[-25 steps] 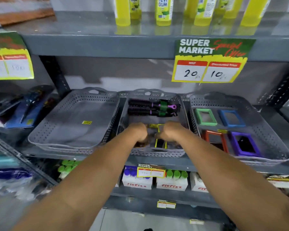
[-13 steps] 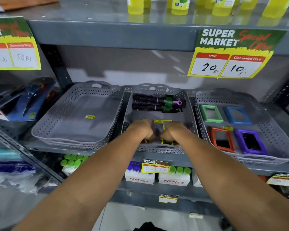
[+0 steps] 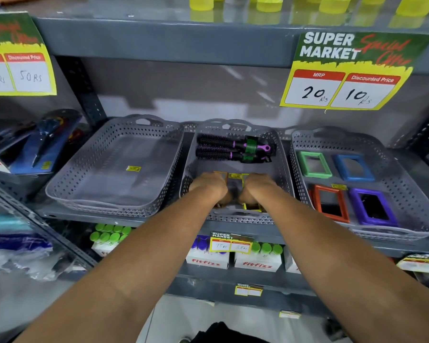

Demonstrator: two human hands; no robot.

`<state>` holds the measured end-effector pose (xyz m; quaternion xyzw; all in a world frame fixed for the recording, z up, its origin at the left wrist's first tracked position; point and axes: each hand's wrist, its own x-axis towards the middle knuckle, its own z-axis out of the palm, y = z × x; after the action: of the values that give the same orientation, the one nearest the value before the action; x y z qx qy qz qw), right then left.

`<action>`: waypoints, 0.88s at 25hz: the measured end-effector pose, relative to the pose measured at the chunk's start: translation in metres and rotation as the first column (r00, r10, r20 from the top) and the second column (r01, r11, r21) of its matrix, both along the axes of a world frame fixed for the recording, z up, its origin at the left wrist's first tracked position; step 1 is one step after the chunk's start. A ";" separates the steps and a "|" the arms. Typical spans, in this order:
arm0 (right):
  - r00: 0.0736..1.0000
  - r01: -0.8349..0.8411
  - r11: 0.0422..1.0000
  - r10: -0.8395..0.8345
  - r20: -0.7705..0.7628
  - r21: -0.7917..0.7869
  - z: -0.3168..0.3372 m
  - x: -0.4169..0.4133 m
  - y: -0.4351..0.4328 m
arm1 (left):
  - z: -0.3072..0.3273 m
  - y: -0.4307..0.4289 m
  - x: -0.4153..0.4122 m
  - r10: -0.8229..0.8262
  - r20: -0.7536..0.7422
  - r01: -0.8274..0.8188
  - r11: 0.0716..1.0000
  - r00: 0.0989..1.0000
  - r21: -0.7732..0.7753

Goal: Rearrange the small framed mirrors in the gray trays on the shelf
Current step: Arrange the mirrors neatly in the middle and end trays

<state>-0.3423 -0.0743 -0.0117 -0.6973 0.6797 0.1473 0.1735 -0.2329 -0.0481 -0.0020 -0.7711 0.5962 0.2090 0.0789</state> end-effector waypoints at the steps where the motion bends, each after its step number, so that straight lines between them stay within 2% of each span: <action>1: 1.000 -0.003 1.000 0.003 0.004 0.001 -0.001 0.000 0.000 | 0.000 -0.001 -0.001 0.004 0.000 -0.004 1.000 1.000 -0.007; 7: 0.998 0.012 1.000 -0.011 0.056 -0.028 -0.006 0.003 -0.001 | -0.003 -0.002 -0.004 -0.002 0.036 0.003 0.999 0.999 -0.043; 22: 0.997 0.027 0.999 -0.024 0.075 -0.046 -0.009 -0.001 0.003 | -0.004 -0.001 -0.007 0.024 0.028 -0.022 0.997 0.999 -0.077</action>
<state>-0.3437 -0.0717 -0.0202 -0.6975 0.6848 0.1031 0.1841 -0.2397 -0.0488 -0.0059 -0.7833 0.5937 0.1757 0.0556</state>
